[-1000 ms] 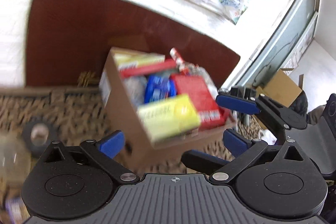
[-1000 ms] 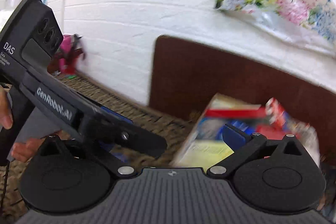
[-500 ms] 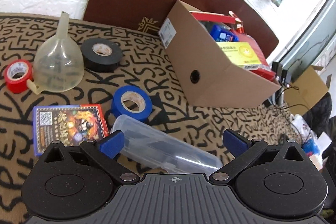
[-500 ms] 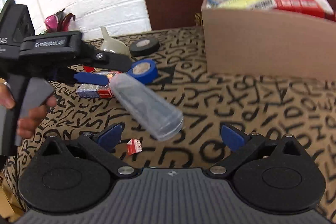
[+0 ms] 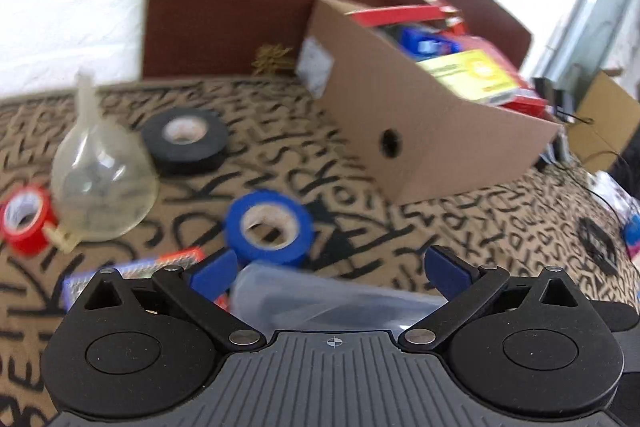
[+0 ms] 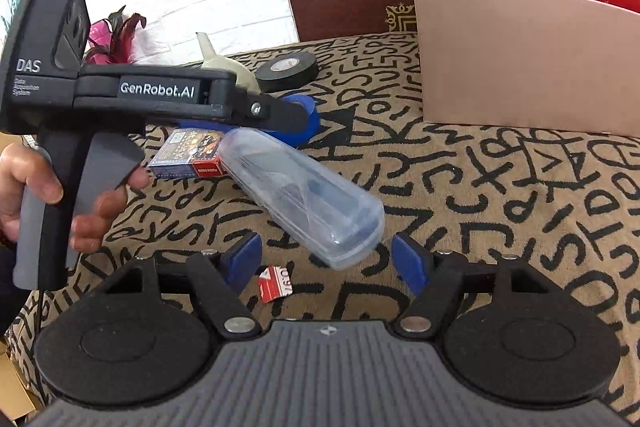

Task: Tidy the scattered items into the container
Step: 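Close the left gripper on the clear plastic case and lift it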

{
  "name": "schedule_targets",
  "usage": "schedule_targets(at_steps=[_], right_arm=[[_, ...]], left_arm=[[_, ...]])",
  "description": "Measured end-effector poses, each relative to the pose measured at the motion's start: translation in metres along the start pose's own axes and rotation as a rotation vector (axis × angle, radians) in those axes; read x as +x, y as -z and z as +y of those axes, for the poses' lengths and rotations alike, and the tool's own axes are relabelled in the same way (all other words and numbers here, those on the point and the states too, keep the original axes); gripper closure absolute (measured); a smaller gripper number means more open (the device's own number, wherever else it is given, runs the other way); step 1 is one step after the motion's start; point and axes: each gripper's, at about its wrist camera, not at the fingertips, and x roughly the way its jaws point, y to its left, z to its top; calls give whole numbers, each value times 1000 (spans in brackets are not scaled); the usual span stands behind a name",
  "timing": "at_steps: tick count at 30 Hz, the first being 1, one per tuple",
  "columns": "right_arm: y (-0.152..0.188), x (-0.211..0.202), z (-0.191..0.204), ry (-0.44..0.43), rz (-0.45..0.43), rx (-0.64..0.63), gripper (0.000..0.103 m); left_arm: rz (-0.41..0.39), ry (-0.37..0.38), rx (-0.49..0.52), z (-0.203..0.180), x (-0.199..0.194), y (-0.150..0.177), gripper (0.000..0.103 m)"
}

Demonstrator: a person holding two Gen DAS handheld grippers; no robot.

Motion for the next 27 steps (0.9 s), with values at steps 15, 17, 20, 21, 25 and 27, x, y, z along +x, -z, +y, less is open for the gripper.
schedule_targets(at_steps=[15,17,20,21,25,27], right_arm=[[27,-39,-41,106,-23,20,30],[28,-40,-43,109,-24,17,30],[26,-34,-38,105,-25,-14,29],[25,-31,-36,104,-23,-27,29],[24,-28,-31,125,-12,-78,31],[24,-28,-35,113,-13,-69,32]], left_arm=[[98,82,92,-50,3,43,3],[80,71,83,-50,4,44,3],[81,86,19,-47,7,38,5],[83,87,9,-47,8,36,9],[81,92,16,-44,7,36,12],[77,98,8,-43,8,36,8]])
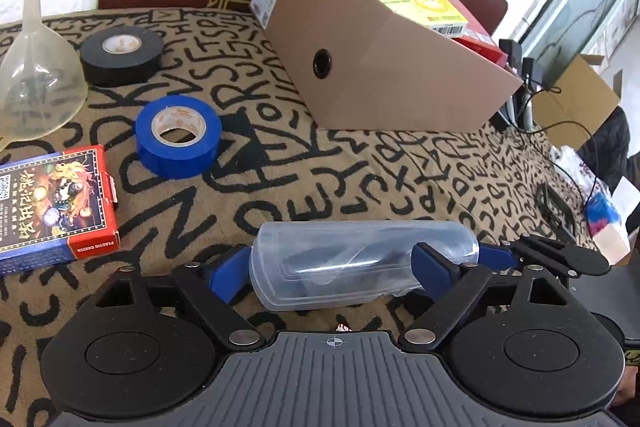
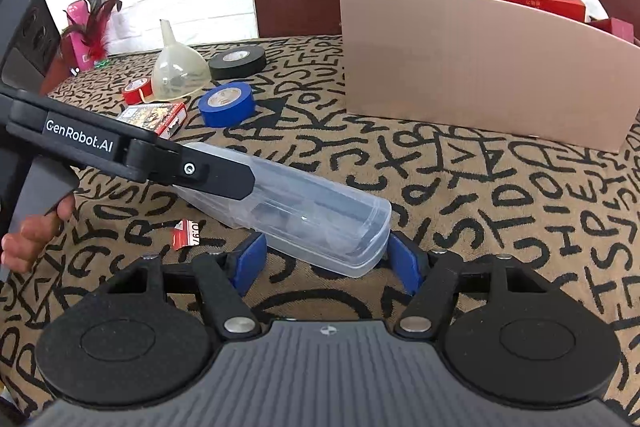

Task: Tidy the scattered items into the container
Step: 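Close the left gripper on the clear plastic case and lift it, then carry the clear case over the cardboard box with the left gripper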

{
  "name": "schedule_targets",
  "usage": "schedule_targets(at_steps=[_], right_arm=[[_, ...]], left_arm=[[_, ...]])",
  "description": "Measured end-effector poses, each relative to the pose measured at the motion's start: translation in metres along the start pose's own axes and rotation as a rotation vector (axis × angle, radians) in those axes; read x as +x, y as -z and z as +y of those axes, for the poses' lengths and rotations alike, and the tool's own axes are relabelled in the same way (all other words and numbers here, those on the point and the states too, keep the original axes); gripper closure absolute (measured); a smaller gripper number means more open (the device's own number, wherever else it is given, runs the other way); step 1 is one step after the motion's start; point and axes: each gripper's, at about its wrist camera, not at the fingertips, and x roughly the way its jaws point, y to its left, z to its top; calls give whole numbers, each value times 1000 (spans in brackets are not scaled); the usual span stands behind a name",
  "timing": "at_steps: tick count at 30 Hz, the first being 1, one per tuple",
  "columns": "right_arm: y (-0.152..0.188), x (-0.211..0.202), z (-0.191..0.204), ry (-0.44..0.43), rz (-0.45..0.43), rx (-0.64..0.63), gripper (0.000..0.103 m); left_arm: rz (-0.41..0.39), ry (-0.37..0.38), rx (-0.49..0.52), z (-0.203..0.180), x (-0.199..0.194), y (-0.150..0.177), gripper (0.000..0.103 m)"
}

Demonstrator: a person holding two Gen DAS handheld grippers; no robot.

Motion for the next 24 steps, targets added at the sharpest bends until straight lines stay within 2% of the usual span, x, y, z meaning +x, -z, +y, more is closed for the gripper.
schedule_targets(at_steps=[5,7,11,15,19,24], right_arm=[[-2,5,3,14,1,6,30],[-3,3,2,8,4,18,31],[-2,-16,-7,-36,-14,79,31],[-12,-39,-10,-31,-54,67,31],[-32,-62,-17,-18,-120,44,31],[-68,-84,-35,8,-213,21,31]], left_arm=[[-14,-31,-7,-7,7,-1,5],[-18,-52,-10,-11,5,0,10],[-37,-14,-105,-10,-10,2,12],[-84,2,-114,-27,-23,-4,13],[-142,29,-76,-48,-37,-26,13],[-208,75,-60,-69,-42,-67,12]])
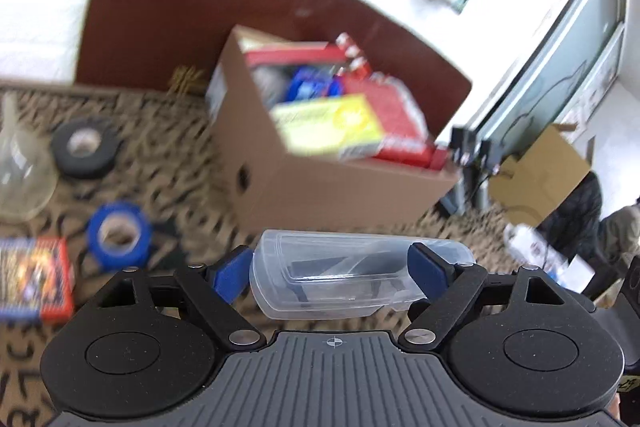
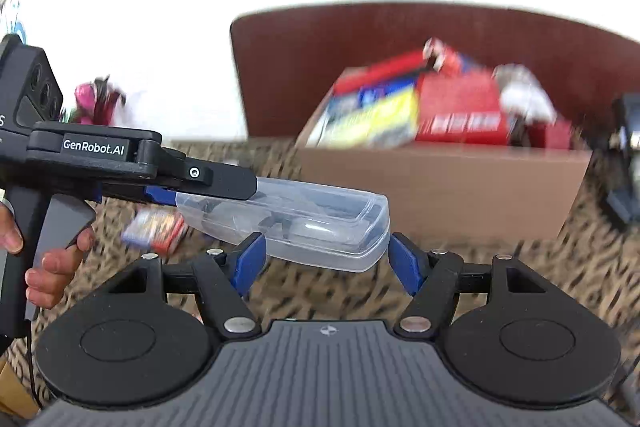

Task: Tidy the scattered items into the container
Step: 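Carry the clear case over the cardboard box with the left gripper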

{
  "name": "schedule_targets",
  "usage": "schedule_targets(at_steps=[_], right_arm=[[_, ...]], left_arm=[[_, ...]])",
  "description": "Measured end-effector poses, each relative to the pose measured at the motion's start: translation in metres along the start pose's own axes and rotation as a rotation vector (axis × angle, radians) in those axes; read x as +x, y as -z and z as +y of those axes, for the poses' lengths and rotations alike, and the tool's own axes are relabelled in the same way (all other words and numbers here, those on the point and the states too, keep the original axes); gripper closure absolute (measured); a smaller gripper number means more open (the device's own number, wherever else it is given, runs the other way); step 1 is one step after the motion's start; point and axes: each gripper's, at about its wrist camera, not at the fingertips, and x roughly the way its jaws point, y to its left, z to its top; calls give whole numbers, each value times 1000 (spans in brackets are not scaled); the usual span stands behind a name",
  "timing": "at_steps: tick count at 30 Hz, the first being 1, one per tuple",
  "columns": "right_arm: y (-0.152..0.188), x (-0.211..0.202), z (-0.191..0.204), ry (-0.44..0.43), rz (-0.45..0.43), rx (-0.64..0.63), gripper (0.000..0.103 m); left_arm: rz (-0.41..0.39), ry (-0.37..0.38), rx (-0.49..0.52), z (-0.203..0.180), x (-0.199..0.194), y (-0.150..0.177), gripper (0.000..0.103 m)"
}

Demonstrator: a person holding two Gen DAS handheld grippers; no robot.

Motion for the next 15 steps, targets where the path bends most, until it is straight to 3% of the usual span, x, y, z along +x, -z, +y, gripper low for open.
schedule_targets(at_steps=[7,15], right_arm=[[-60,9,-31,29,-93,-38,31],[-108,64,-72,18,-94,-23,31]], left_arm=[[-71,42,-1,-20,29,-63,14],[-90,19,-17,-14,82,-124,12]])
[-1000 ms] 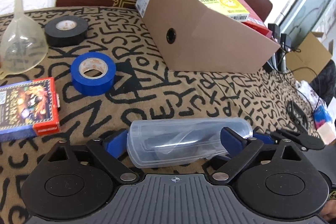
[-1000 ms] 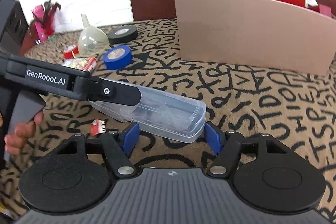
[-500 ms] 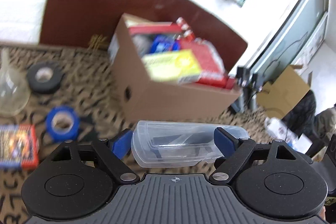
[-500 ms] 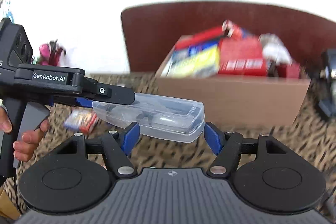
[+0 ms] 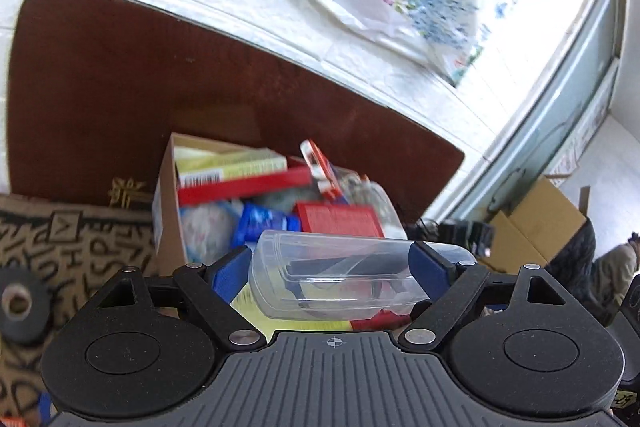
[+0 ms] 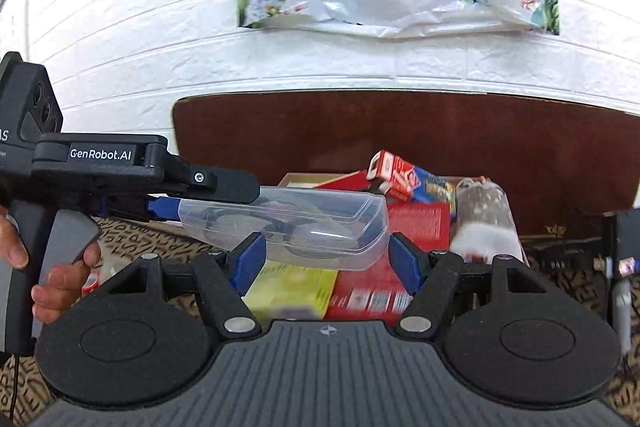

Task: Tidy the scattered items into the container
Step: 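Carry the clear case over the cardboard box with the left gripper, then open the left gripper to drop the clear case into the box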

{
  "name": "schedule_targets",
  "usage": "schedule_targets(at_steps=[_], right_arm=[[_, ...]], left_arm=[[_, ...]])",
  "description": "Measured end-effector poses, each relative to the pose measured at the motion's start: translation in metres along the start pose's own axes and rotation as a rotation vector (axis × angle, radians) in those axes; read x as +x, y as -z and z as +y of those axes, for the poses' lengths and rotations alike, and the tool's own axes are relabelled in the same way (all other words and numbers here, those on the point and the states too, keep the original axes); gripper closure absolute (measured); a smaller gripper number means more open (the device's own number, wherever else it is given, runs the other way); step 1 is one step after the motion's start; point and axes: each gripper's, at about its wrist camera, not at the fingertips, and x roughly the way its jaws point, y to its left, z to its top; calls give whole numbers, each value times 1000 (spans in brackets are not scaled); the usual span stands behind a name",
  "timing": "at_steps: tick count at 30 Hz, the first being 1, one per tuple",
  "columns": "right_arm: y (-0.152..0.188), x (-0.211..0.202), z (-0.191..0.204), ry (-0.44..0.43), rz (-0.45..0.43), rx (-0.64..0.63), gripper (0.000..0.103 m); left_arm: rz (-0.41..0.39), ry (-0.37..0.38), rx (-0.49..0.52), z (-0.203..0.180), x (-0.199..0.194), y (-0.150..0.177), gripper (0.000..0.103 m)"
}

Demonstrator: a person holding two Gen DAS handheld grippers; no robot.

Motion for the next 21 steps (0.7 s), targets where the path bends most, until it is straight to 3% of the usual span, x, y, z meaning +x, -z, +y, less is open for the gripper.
schedule_targets(at_steps=[5,8,15,21], right_arm=[[-14,50,-30,-17,14,23,29],[-14,83,-47,20,47,34,28],[5,82,-53,35,46,44,30],[1,91,-41,22,56,28,35]], left_arm=[[11,-17,-75,26,44,-24,11],[78,-63,-91,43,72,-28,10],[84,-30,-93,64,71,-19,10],[82,-28,-72,63,67,-19,9]])
